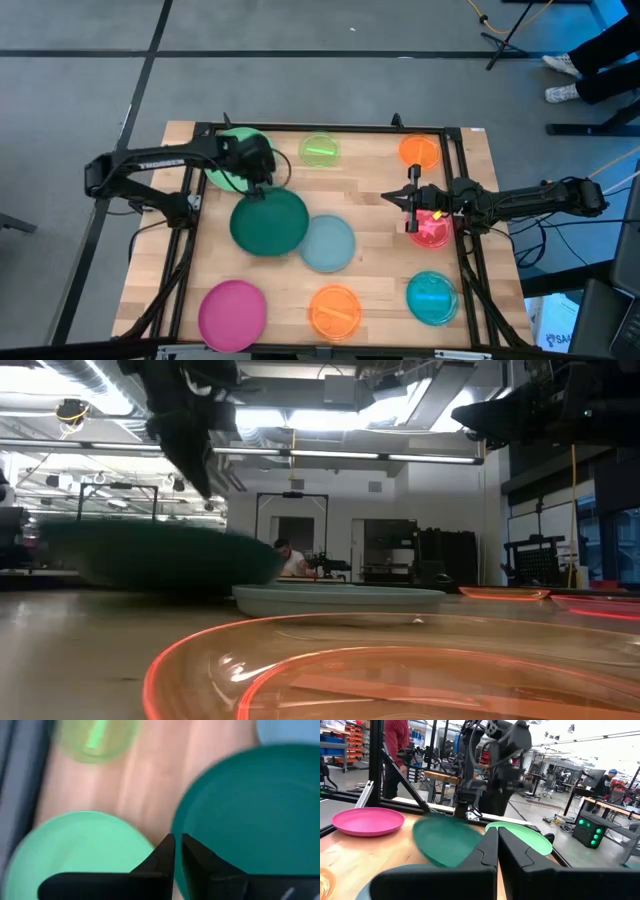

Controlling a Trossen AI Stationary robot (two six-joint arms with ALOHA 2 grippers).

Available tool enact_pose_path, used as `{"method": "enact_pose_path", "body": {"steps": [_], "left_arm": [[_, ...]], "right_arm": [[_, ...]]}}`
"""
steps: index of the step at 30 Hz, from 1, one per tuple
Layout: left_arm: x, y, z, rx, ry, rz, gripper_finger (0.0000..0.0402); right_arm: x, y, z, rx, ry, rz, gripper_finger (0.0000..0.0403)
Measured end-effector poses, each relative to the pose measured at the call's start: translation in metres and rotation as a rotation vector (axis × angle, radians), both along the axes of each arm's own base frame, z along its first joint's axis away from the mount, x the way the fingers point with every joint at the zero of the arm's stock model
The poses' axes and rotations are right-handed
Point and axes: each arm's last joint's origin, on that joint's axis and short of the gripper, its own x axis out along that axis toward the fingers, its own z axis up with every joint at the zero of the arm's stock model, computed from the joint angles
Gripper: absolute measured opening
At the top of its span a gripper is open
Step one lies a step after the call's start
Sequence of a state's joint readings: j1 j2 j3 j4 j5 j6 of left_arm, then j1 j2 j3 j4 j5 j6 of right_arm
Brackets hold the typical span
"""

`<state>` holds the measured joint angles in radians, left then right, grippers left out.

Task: Stack plastic plates
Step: Stack the dark green plate on the green plate

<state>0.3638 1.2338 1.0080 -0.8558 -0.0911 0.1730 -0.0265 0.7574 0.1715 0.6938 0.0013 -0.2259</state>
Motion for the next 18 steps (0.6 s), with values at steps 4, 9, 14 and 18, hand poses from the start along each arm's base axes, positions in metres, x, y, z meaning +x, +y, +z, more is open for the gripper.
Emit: {"method": "enact_pose_path", "body": {"steps": [4, 9, 14, 18], "left_arm": [[-0.02, 0.009, 0.017, 0.048, -0.077, 0.097, 0.002], [-0.031, 0.011, 0.016, 0.012, -0.11, 0.19, 0.0013], [-0.028, 0.005, 0.005, -0.036, -0.097, 0.228, 0.0027], [-0.021, -0.008, 0.0, -0.082, -0.125, 0.192, 0.0054]], "right_arm": [[0.0, -0.002, 0.0, 0.006, 0.0, -0.056, 0.0005], [0.0, -0.002, 0.0, 0.008, -0.001, -0.077, 0.0005], [0.0, -0.002, 0.0, 0.008, -0.001, -0.077, 0.0005], [0.0, -0.002, 0.0, 0.008, 0.0, -0.077, 0.0005]]}}
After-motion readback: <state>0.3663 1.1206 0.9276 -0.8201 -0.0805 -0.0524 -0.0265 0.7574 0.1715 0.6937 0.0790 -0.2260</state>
